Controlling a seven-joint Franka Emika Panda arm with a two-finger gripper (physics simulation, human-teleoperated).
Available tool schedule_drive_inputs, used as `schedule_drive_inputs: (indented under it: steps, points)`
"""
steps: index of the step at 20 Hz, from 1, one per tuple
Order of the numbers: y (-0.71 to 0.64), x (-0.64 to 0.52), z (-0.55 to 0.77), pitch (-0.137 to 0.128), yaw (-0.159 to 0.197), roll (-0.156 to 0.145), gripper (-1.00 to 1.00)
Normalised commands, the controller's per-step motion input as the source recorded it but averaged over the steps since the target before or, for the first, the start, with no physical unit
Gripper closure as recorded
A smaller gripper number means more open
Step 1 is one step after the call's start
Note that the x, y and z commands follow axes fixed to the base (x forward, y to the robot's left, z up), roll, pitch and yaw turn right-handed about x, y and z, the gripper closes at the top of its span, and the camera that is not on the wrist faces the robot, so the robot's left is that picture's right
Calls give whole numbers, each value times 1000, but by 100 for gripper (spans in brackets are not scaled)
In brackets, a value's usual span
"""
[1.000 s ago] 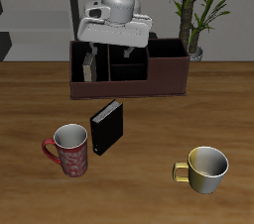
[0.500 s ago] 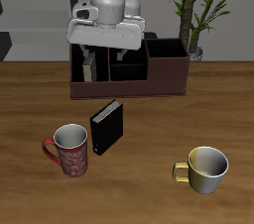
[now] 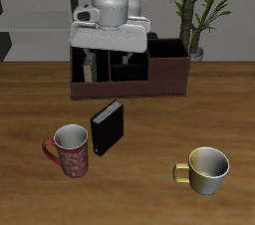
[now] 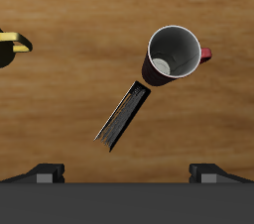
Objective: Place the yellow book into the back desk caddy's left compartment and place the black book into the back desk caddy's right compartment
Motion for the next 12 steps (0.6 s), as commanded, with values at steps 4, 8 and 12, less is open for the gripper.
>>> schedule_drive_inputs:
  steps: [4,8,12]
  points:
    - [132,273,-44,-23,-89,29,-100]
    - [85,202,-265,-15,-72,-15,-100]
    - [20,64,-365,-34,-77,27,-100]
